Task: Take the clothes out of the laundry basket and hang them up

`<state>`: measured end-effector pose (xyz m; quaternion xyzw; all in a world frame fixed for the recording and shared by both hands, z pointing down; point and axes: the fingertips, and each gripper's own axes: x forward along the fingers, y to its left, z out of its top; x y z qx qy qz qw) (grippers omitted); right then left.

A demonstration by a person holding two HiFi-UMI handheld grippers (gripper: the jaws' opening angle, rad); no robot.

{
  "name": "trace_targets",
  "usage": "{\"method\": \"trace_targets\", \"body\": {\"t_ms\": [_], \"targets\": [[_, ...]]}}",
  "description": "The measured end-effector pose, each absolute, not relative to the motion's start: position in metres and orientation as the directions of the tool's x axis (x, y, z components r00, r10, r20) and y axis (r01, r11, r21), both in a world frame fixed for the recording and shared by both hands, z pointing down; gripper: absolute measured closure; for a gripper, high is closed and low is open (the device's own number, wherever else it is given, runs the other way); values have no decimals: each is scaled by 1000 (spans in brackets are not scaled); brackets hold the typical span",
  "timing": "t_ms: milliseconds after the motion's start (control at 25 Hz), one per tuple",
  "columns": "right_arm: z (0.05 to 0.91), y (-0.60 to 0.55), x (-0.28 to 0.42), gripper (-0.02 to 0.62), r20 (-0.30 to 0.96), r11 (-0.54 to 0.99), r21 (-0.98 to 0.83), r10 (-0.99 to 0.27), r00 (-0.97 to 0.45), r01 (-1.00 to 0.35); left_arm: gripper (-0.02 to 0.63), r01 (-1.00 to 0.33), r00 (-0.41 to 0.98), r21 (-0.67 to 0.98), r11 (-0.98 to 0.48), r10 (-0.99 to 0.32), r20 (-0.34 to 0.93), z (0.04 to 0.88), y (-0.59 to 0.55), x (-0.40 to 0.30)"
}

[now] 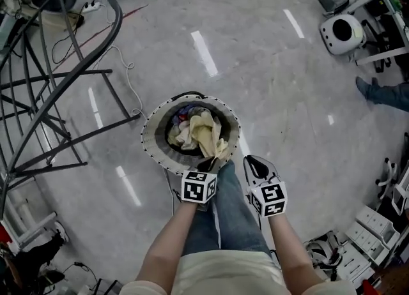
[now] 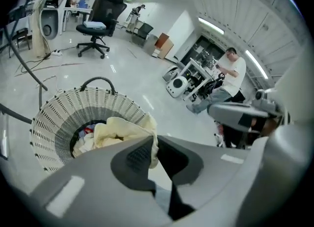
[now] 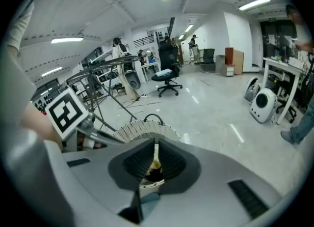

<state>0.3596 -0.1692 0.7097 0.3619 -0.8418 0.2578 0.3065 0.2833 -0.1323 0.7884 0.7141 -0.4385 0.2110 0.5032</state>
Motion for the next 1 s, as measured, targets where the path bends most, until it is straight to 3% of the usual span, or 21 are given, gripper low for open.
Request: {"method": "trace_targets", "body": {"t_ms": [320,560,800,1000], "targets": [[675,-120,296,442,687,744,-262,-304,-660,-615,575,-794,544,597,-119,-578,608,672,-135,254],[639,-108,258,334,648,791,-195,-341,-681,-580,575,-760,581,605,-238,-668,466,577,-120,249],[566,-95,251,382,524,782,-179,-438,-731,-597,575,-747,586,582,-321,-731,349,482,-84,255],[522,-66,242,540,457,839,-153,-408,-790,-522,574,-747,597,542,-384,-746,295,443,-51,251]]}}
